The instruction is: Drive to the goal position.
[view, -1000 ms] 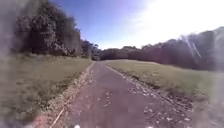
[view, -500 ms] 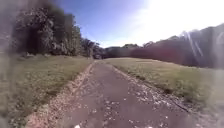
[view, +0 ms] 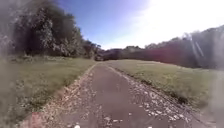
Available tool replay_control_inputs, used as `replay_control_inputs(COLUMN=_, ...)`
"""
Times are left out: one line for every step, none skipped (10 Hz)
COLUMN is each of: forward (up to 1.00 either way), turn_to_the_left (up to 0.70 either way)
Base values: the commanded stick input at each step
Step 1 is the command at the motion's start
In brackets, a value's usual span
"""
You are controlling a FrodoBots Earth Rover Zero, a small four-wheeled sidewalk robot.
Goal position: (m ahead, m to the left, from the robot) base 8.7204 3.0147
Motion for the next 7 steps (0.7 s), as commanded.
replay_control_inputs(forward=0.70, turn_to_the_left=0.00)
replay_control_inputs(forward=0.70, turn_to_the_left=0.00)
replay_control_inputs(forward=0.70, turn_to_the_left=0.00)
replay_control_inputs(forward=0.70, turn_to_the_left=0.00)
replay_control_inputs(forward=0.70, turn_to_the_left=0.00)
replay_control_inputs(forward=0.70, turn_to_the_left=0.00)
replay_control_inputs(forward=0.70, turn_to_the_left=0.00)
